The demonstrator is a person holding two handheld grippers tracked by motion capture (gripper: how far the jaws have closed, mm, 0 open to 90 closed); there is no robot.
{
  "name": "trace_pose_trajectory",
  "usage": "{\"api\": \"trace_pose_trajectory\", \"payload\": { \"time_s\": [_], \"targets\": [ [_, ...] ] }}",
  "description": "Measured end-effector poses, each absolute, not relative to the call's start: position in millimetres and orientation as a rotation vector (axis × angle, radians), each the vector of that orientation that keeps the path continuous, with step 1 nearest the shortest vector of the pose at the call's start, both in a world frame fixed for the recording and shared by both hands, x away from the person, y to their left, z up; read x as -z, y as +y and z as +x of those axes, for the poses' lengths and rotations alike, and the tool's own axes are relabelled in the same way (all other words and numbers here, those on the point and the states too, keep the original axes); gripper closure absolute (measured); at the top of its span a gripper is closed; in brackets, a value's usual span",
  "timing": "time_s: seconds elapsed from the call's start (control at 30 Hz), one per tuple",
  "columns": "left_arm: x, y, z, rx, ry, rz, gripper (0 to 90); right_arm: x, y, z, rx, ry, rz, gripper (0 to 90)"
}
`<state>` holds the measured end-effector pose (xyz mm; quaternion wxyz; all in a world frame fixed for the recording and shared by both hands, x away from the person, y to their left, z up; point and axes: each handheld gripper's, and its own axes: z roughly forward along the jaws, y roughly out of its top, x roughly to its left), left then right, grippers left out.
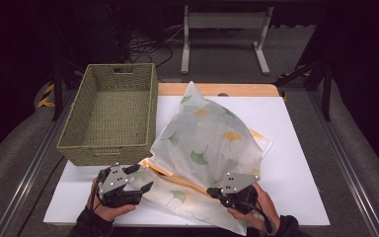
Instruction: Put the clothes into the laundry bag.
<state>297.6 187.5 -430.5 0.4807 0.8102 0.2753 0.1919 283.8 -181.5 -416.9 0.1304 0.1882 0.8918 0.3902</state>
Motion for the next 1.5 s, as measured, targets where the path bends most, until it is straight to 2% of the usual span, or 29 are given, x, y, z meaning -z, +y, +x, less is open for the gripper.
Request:
{"api": "trace_pose_trajectory", "payload": {
  "time_s": [0.2,0.47,0.7,0.77,0.9,0.97,1.03,1.13,1.17,1.27,1.5],
  "targets": [
    [435,196,304,-0.492,0.746,2.016,23.9,417,-183,285,-1.142,2.597,0.552,89.3],
    [457,196,327,-0.334,0.806,2.149,23.1,413,-184,283,-1.181,2.591,0.552,88.7],
    [462,192,331,-0.276,0.803,2.211,43.3,410,-185,281,-1.215,2.552,0.543,88.0],
    [462,192,332,-0.28,0.796,2.209,43.0,410,-185,281,-1.215,2.552,0.544,88.0],
    [457,192,336,-0.252,0.782,2.144,36.1,413,-184,282,-1.194,2.566,0.549,87.3],
    [455,191,335,-0.255,0.767,2.141,36.9,415,-183,284,-1.187,2.573,0.558,86.7],
    [455,189,333,-0.261,0.751,2.151,44.2,417,-182,285,-1.175,2.579,0.563,86.6],
    [454,190,332,-0.242,0.716,2.166,73.6,419,-182,286,-1.166,2.583,0.571,86.6],
    [454,191,332,-0.24,0.708,2.172,80.1,419,-182,286,-1.163,2.588,0.568,86.5],
    [454,193,328,-0.227,0.702,2.191,86.1,421,-180,287,-1.147,2.59,0.578,86.5],
    [456,197,315,-0.237,0.693,2.206,85.5,428,-177,291,-1.098,2.611,0.587,85.0]
  ]
}}
